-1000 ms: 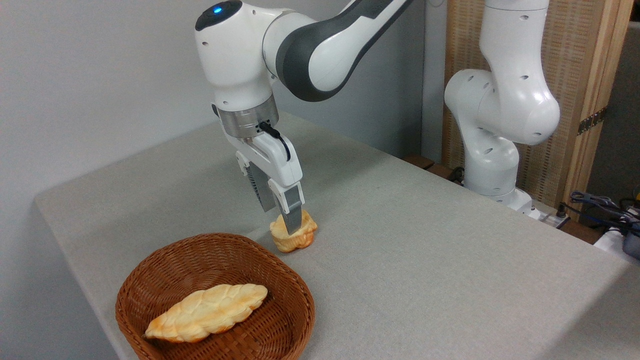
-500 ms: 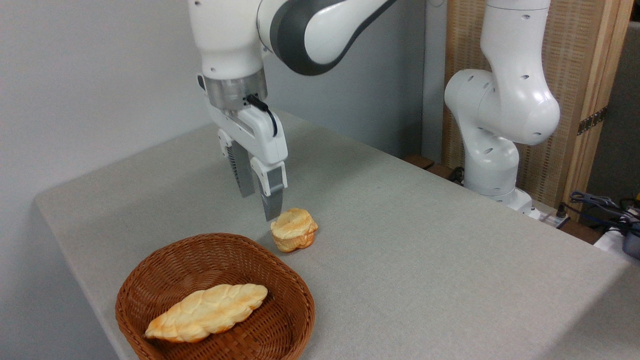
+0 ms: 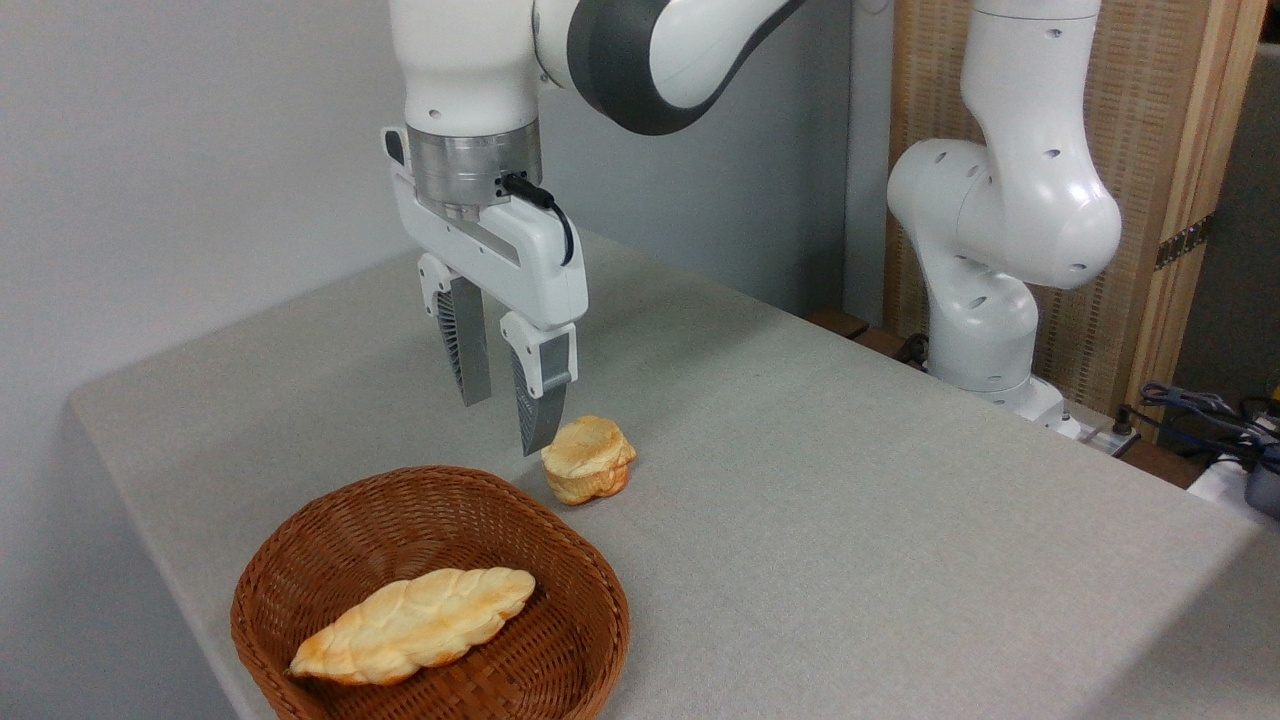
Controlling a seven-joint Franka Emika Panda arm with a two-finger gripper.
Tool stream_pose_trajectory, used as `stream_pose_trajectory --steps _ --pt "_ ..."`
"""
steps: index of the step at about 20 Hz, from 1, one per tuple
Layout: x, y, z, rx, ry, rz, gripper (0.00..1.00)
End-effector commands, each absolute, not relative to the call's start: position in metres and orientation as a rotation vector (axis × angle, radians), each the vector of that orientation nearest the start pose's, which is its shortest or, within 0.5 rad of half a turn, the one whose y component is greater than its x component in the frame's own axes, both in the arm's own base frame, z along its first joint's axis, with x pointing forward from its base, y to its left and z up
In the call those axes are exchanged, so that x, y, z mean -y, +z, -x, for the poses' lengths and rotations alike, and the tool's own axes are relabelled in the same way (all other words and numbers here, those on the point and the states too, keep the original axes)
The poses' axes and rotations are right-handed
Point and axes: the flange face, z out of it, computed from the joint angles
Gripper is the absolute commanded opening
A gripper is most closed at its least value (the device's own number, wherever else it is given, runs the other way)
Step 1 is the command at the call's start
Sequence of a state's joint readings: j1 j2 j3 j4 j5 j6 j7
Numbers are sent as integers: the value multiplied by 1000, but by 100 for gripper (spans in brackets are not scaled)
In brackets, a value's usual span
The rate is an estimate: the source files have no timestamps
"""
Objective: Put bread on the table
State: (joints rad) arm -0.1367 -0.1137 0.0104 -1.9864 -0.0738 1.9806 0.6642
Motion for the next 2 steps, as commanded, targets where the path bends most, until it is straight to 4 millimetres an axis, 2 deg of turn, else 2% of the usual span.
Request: stream_pose_trajectory --steps 1,2 --pt "65 535 -536 -1162 -242 2948 100" --pt "60 537 -537 -1148 -248 2956 100"
